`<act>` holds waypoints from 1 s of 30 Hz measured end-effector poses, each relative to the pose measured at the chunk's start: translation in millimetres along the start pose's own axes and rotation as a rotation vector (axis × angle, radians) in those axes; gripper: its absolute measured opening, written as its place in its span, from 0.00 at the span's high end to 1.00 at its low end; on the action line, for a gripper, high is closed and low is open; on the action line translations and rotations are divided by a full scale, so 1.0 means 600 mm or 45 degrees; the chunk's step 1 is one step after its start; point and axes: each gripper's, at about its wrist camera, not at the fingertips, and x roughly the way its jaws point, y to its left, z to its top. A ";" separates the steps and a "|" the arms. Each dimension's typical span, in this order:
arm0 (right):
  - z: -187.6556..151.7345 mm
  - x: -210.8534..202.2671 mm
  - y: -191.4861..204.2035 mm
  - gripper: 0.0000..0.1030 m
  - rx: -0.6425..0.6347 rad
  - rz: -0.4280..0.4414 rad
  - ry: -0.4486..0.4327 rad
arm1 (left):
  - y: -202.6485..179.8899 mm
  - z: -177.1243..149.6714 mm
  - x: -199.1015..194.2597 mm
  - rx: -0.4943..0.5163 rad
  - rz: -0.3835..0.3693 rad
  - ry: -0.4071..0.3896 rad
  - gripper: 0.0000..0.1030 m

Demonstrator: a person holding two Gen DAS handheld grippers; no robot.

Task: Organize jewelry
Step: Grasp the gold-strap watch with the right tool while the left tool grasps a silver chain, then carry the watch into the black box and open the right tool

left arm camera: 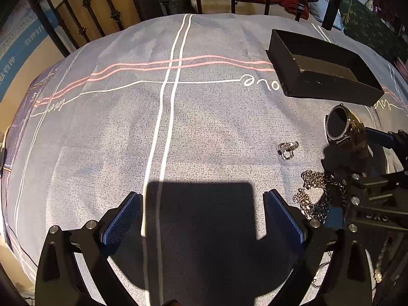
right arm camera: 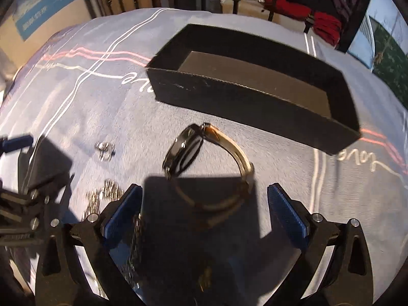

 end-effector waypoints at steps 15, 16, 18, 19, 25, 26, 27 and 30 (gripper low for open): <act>-0.045 -0.070 -0.090 0.72 0.217 -0.034 -0.110 | -0.145 0.048 0.017 0.145 -0.150 -0.161 0.62; -0.046 -0.074 -0.093 0.72 0.220 -0.041 -0.113 | -0.144 0.050 0.014 0.154 -0.151 -0.164 0.84; -0.043 -0.076 -0.098 0.72 0.231 -0.034 -0.117 | -0.134 0.049 0.011 0.134 -0.202 -0.150 0.84; -0.041 -0.077 -0.100 0.72 0.235 -0.028 -0.119 | -0.128 0.046 0.010 0.128 -0.222 -0.149 0.84; -0.022 -0.103 -0.094 0.72 0.209 -0.008 -0.172 | -0.082 0.034 -0.053 0.039 -0.319 -0.245 0.84; -0.014 -0.109 -0.094 0.72 0.206 -0.003 -0.187 | -0.082 0.041 -0.065 0.041 -0.315 -0.271 0.85; -0.006 -0.116 -0.093 0.72 0.200 0.000 -0.205 | -0.084 0.049 -0.078 0.046 -0.316 -0.298 0.84; 0.033 -0.129 -0.095 0.72 0.162 -0.003 -0.247 | -0.109 0.095 -0.112 0.080 -0.312 -0.376 0.84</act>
